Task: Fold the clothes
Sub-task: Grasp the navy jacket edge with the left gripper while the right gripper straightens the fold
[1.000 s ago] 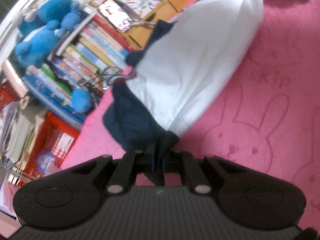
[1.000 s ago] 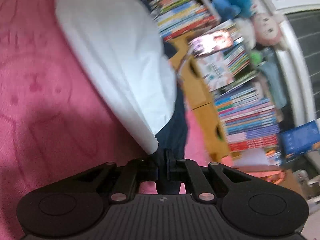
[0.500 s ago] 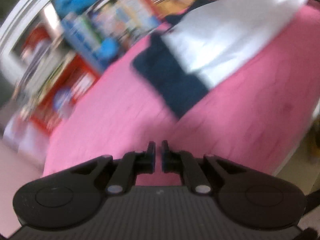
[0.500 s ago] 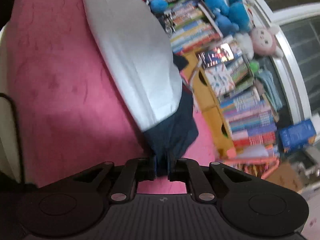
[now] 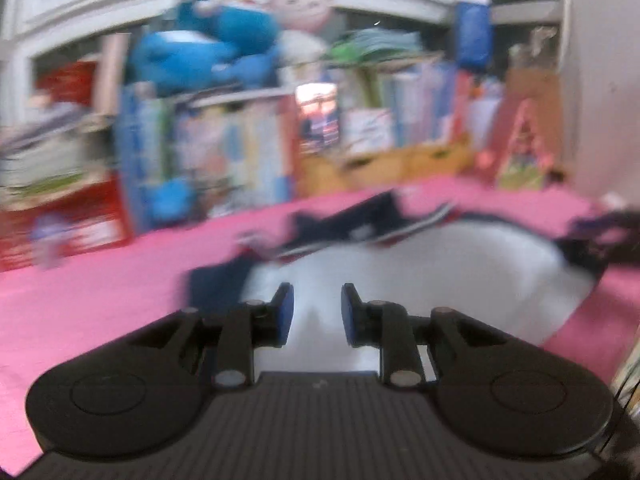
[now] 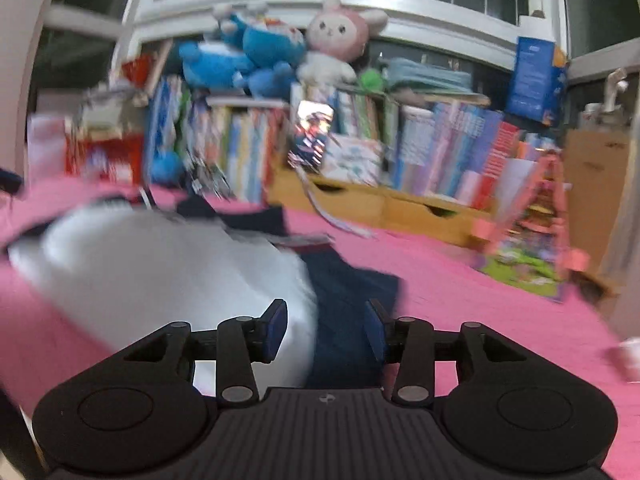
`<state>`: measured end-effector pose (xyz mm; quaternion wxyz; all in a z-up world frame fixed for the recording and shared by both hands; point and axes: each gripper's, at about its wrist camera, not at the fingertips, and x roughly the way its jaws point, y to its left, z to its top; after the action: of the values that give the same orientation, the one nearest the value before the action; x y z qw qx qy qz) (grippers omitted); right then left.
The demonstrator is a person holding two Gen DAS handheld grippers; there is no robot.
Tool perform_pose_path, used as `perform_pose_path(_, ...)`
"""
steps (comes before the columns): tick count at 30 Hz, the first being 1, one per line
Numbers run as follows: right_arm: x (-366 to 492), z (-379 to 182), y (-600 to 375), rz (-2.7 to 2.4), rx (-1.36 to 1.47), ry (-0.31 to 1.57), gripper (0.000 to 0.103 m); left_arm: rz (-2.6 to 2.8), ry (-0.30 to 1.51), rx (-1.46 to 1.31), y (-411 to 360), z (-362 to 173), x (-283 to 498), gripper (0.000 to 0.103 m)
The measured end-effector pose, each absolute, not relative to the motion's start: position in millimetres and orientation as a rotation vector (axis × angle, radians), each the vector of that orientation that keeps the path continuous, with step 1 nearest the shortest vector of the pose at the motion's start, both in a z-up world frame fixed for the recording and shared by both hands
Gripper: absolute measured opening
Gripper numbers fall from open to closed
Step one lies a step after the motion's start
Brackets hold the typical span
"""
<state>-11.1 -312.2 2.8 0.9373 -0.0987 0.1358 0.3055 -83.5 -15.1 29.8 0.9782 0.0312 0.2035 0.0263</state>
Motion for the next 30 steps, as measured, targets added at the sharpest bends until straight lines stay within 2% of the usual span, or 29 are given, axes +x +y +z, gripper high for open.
perform_pose_path(4, -9, -2, -245, 0.722, -0.257, 0.272, 0.044, -0.001, 0.466, 0.15, -58, -1, -30, 0.024)
perform_pose_path(9, 5, -16, -195, 0.81, -0.422, 0.378, 0.046, 0.117, 0.515, 0.321, -45, -28, -12, 0.027)
perform_pose_path(11, 19, -18, -201, 0.778, -0.443, 0.408, 0.049, 0.207, 0.521, 0.365, -23, -31, -16, 0.03)
perform_pose_path(14, 49, -23, -224, 0.657, -0.426, 0.461, 0.049, 0.332, 0.588, 0.31, 12, -22, -18, 0.03)
perform_pose_path(16, 65, -20, -244, 0.638, -0.344, 0.494, 0.059, 0.356, 0.616, 0.26, 30, -19, -22, 0.03)
perform_pose_path(19, 75, -20, -261, 0.641, -0.237, 0.539, 0.06, 0.333, 0.621, 0.204, 39, -14, -25, 0.03)
perform_pose_path(22, 66, -19, -262, 0.557, -0.24, 0.493, 0.06, 0.362, 0.622, 0.298, 26, -18, -25, 0.029)
perform_pose_path(25, 71, -14, -280, 0.545, -0.118, 0.493, 0.058, 0.373, 0.621, 0.341, 20, -21, -25, 0.029)
perform_pose_path(30, 83, -18, -292, 0.473, -0.045, 0.554, 0.055, 0.338, 0.624, 0.24, 36, -16, -26, 0.029)
